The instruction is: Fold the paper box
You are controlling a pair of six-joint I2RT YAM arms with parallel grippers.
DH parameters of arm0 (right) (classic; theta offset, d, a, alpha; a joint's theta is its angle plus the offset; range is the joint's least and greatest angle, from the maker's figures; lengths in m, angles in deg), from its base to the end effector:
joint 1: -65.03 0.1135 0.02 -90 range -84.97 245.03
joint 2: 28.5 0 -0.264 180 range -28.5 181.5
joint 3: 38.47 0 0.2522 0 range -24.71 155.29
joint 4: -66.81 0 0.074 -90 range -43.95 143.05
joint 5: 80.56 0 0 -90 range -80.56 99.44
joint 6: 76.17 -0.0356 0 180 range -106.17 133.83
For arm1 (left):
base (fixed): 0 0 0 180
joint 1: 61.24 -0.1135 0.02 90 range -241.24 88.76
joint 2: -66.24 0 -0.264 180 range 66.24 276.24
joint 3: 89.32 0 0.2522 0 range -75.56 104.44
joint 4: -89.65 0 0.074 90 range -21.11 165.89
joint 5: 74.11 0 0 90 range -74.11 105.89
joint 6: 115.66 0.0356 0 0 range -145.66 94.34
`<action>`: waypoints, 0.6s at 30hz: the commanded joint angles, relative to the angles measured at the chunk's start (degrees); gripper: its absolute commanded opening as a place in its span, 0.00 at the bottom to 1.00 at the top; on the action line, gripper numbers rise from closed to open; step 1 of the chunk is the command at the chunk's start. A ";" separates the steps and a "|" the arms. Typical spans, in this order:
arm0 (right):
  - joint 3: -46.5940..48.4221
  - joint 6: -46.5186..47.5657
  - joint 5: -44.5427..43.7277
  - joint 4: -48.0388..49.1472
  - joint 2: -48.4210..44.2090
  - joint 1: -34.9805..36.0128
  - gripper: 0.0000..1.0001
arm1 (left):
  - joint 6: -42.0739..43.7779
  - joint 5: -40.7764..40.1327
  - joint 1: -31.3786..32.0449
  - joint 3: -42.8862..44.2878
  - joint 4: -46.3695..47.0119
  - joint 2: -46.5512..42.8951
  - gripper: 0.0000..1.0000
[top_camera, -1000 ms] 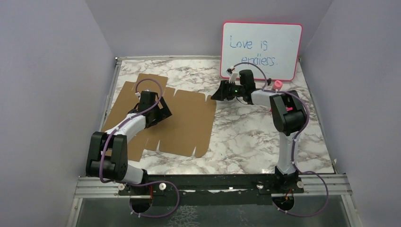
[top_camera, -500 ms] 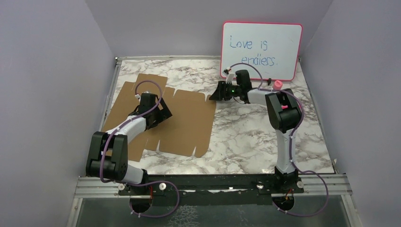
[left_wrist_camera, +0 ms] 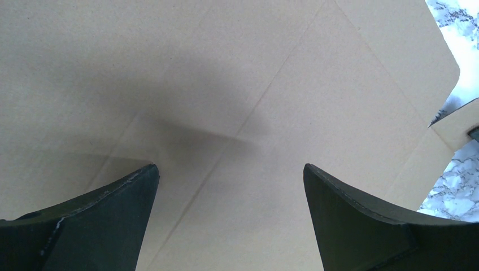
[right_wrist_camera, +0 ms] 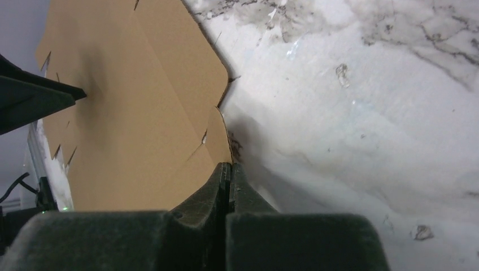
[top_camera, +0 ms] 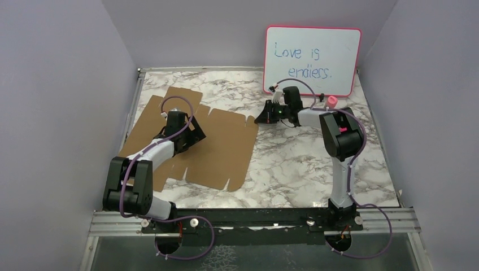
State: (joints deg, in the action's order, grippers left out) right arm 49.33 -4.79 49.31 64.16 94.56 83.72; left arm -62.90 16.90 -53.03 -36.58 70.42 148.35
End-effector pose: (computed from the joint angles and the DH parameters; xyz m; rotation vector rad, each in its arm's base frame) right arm 0.4189 0.1658 0.1269 -0.4001 2.2495 1.1248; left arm 0.2731 -0.0400 0.1691 -0.6074 2.3788 -0.3783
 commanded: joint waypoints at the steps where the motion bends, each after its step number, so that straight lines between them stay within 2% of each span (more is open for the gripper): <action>1: -3.92 -0.65 -0.16 -1.25 -5.15 0.74 0.01 | -0.16 4.37 0.01 -0.43 1.71 1.16 0.99; 9: -14.33 -4.99 -5.16 -0.65 -14.34 -0.94 0.01 | 0.06 6.96 1.11 1.13 3.68 2.95 0.99; 18: -30.15 -9.50 -14.83 -2.20 -31.70 -1.36 0.01 | -0.08 8.43 3.75 5.56 5.20 6.39 0.99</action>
State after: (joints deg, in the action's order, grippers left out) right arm 24.74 -11.47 40.66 63.48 70.17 82.57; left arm -62.90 23.00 -50.34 -33.56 74.44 152.96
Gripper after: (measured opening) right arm 0.016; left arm 0.989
